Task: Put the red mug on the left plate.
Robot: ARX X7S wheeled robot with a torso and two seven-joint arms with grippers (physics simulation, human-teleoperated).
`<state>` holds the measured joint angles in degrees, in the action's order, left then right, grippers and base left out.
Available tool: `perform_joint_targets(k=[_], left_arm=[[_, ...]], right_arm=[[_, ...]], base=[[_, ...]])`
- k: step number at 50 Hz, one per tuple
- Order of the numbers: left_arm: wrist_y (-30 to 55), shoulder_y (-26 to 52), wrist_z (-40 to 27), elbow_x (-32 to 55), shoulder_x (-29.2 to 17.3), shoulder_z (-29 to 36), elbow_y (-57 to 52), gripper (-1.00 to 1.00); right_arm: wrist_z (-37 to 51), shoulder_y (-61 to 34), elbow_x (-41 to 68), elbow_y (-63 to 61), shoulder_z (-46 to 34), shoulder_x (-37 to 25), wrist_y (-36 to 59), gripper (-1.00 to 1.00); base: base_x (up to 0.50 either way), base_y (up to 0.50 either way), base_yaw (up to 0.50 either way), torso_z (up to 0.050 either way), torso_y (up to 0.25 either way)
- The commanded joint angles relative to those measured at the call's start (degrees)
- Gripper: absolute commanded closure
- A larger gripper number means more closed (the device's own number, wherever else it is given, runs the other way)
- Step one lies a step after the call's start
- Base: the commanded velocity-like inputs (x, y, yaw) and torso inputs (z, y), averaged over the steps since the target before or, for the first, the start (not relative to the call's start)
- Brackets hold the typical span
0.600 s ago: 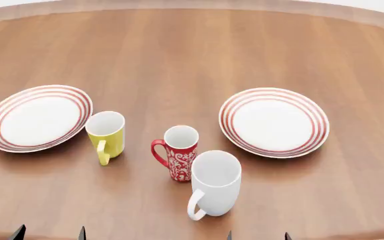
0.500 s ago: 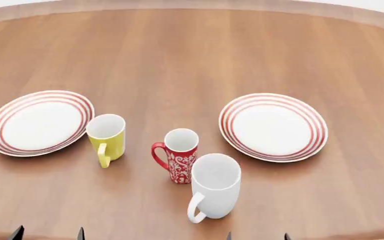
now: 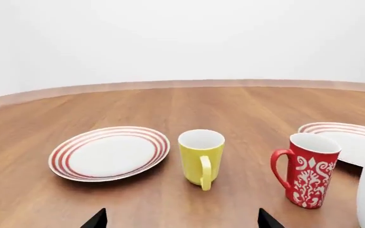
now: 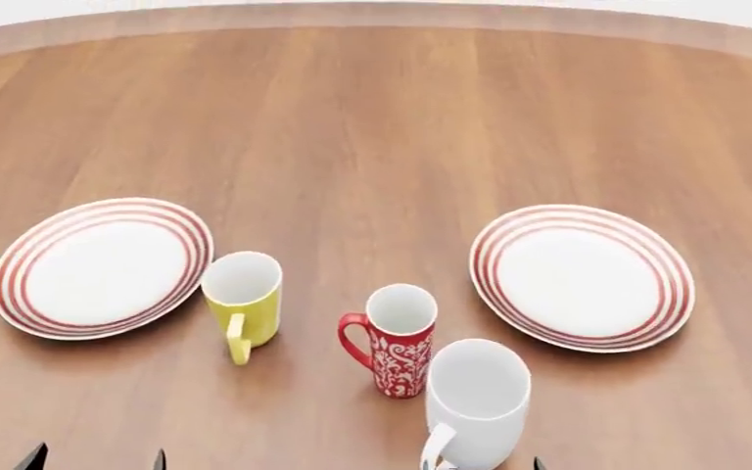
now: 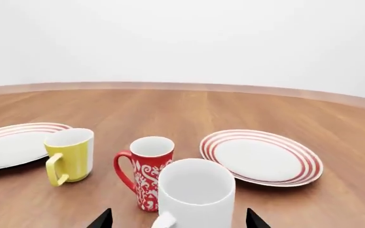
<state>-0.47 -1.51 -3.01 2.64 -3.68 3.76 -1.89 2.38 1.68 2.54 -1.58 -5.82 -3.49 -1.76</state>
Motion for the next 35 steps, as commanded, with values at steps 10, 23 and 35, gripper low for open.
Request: perform_joint_targets(k=[10,23,35], left_arm=[[-0.23,0.18,-1.29,0.72,-1.78,2.50,0.47,-1.00],[-0.52,0.11,-1.61,2.30,-2.71,3.15,0.83,-1.00],[-0.43,0.14,-2.17,2.70,-3.32,3.92,0.78,-1.00]], right_arm=[[1.31,-0.05,1.40,0.09,-2.30,-1.60,-0.58,-1.00],[2.27,-0.27,1.57,1.08,-3.87,-2.28,-1.25,-1.00],[2.87,-0.47,2.52,1.20,-4.72,-2.87,-1.40,-1.00]], base=[[0.37,0.26,0.00,0.000,0.000],[0.38,0.29,0.00,0.000,0.000],[0.39,0.32,0.00,0.000,0.000]])
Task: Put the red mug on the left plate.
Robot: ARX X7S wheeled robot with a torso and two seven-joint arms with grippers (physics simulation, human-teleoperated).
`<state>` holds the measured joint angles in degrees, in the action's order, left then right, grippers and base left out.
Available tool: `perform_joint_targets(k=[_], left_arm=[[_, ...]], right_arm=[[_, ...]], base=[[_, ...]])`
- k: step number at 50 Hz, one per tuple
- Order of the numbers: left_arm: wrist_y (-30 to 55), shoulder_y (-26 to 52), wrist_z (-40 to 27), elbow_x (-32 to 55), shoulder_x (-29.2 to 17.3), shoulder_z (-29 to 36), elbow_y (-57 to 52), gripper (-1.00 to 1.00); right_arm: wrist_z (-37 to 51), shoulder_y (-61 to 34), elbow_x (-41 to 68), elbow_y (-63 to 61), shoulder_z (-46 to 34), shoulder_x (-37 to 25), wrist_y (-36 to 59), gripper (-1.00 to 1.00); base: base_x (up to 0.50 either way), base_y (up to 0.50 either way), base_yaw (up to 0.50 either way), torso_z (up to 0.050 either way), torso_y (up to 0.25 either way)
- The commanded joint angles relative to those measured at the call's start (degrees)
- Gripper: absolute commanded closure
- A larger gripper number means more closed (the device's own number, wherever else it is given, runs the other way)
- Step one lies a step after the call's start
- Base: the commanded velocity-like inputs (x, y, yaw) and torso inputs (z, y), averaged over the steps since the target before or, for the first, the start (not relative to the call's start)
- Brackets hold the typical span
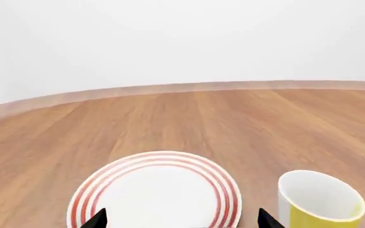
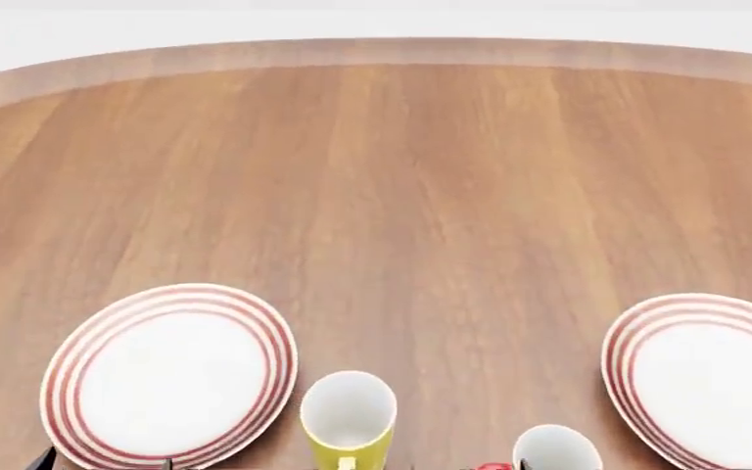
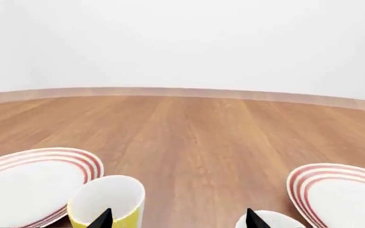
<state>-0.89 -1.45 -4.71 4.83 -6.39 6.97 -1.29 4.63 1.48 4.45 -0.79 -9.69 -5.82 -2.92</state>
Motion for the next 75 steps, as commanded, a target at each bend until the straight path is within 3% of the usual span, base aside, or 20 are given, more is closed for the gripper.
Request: perform_joint_targets(k=[1,21,32,36,44,57,75], left_arm=[[0.02,0.11,-0.55,0.53,-0.66,0.77,0.15,-1.00],[0.26,0.16,-1.55,1.15,-1.63,1.80,-0.35,-1.00],[0.02,0.19,-1.88,1.46,-1.95,2.53,-0.05,-1.00],[0.13,-0.17,-2.04,1.85,-2.18,2.52,-0.62,-1.00],[0.39,-0.47,-2.34,2.54,-2.64,2.50,-1.72,-1.00],[0.18,-0.13,-3.07,2.68,-2.96,2.90,-1.05,-1.00],[-0.02,0.16,-3.89,2.78,-3.32,3.70,-0.43,-1.00]], right_arm=[[0.68,-0.32,0.71,0.39,-0.87,-0.59,-0.22,-1.00],[2.92,-0.75,1.84,0.04,-0.97,-1.21,0.23,-1.00],[10.05,0.79,11.54,-12.39,4.13,1.38,16.03,-1.00],[17.00,0.47,9.53,-17.01,4.86,2.34,21.09,-1.00],[24.93,-1.52,15.64,-23.02,7.35,4.73,31.81,-1.00],[37.49,-0.83,21.10,-24.25,9.92,4.82,30.16,-1.00],[46.45,-0.30,26.37,-23.56,10.19,4.58,23.84,-1.00]], base=[[0.39,0.32,0.00,0.000,0.000],[0.38,0.40,0.00,0.000,0.000],[0.00,0.00,0.00,0.000,0.000],[0.00,0.00,0.00,0.000,0.000],[0.00,0.00,0.00,0.000,0.000],[0.00,0.00,0.00,0.000,0.000],[0.00,0.00,0.00,0.000,0.000]])
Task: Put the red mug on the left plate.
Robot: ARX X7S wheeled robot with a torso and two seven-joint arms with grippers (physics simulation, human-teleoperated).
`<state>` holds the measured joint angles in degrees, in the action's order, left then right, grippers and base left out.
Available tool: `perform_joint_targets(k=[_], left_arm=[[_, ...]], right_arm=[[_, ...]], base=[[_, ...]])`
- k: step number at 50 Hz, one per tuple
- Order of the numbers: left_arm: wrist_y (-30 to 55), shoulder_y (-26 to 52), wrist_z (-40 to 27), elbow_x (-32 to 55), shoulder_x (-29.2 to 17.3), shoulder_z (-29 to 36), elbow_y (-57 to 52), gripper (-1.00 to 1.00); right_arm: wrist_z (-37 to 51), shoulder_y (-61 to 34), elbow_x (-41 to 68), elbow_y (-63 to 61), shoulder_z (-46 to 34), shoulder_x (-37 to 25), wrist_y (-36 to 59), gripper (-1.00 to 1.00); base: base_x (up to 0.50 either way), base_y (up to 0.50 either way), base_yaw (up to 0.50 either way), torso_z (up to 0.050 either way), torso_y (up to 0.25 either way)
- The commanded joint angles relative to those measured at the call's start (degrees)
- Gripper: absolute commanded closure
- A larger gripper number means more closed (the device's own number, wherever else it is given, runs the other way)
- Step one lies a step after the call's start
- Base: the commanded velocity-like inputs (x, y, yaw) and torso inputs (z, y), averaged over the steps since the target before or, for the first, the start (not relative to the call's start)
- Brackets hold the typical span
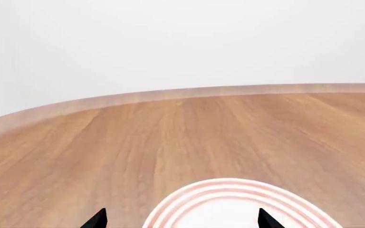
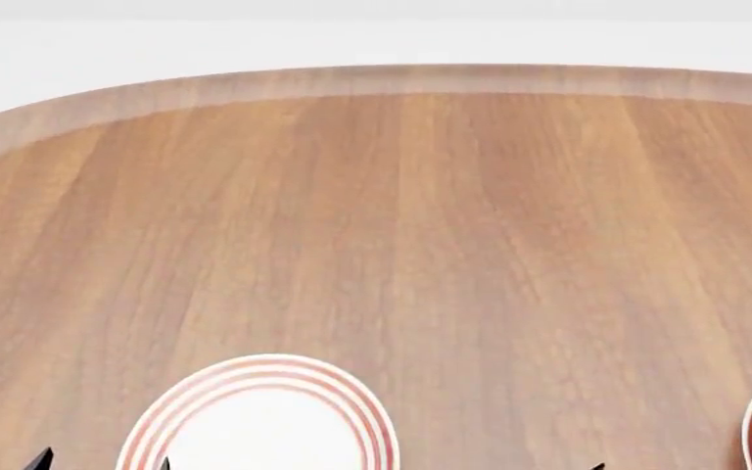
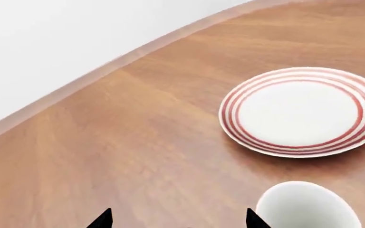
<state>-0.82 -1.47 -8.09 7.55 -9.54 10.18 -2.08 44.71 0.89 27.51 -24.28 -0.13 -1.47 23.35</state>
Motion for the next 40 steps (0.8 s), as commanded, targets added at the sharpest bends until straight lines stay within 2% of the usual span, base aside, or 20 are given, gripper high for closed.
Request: perform_joint_targets(k=[1,22,40], left_arm=[[-0.07,0.17,-0.56,0.07,-0.19,0.54,0.33,-1.00],[-0.35,0.78,-0.88,0.51,-0.52,1.45,1.64,-1.00],[-0.32,0.95,-1.25,1.03,-1.02,2.09,1.82,-1.00]], right_arm=[[6.88,0.30,3.85,-0.07,0.71,0.20,-2.65,-1.00],[19.03,0.24,12.78,-3.23,-1.03,-0.08,-5.91,-1.00],[24.93,-1.76,13.04,-2.01,-2.17,-1.00,-8.91,-1.00]], base=[[0.00,0.00,0.00,0.000,0.000],[0.00,0.00,0.00,0.000,0.000],[0.00,0.00,0.00,0.000,0.000]])
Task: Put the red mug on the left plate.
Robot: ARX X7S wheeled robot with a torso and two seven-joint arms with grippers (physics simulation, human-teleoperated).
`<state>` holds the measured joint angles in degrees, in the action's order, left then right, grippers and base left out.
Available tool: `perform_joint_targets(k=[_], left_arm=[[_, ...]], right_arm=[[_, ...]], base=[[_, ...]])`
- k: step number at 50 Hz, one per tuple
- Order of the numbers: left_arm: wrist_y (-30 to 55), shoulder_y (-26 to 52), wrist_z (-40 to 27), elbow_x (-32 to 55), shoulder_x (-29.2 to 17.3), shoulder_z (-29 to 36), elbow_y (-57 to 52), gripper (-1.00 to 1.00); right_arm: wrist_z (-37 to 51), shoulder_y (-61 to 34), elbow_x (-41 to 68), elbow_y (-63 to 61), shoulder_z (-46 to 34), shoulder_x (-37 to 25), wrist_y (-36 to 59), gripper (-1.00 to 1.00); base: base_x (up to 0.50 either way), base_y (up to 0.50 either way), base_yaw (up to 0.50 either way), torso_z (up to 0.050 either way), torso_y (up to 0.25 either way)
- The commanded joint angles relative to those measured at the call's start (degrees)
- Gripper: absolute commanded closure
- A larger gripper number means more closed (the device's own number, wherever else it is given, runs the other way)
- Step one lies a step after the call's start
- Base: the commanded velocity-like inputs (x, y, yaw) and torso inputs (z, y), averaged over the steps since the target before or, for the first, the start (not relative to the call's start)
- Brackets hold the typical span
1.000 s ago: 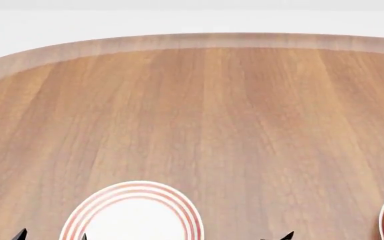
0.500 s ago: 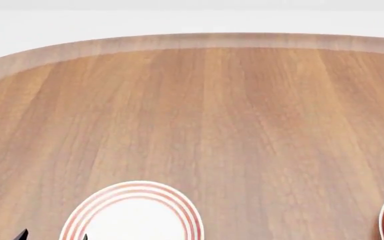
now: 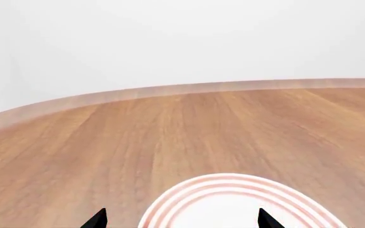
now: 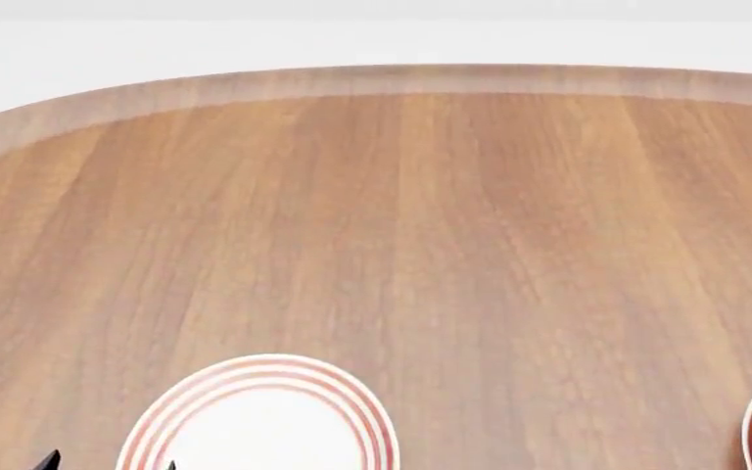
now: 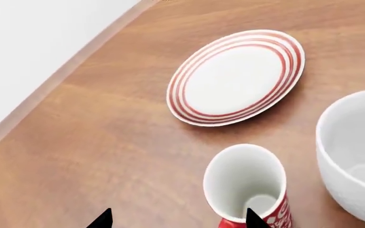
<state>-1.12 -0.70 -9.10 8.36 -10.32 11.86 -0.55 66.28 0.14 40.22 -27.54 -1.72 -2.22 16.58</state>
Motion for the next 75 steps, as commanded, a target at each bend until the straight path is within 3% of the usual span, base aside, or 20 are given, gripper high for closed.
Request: perform_joint_targets(k=[1,26,75], left_arm=[[-0.05,0.20,-0.27,0.21,-0.25,0.46,0.34,-1.00],[-0.13,0.37,-0.91,0.49,-0.76,1.55,0.49,-1.00],[-0.76,0.67,-1.92,2.02,-2.01,2.34,0.72,-1.00]], right_arm=[[3.72,-1.21,-0.17,1.58,-0.78,-0.30,-2.35,-1.00],[8.03,-2.01,1.15,5.33,-4.31,-0.43,-6.55,-1.00],[12.02,-11.45,5.85,24.28,-6.59,-0.43,-17.99,-1.00]], base=[[0.00,0.00,0.00,0.000,0.000],[0.00,0.00,0.00,0.000,0.000],[0.00,0.00,0.00,0.000,0.000]])
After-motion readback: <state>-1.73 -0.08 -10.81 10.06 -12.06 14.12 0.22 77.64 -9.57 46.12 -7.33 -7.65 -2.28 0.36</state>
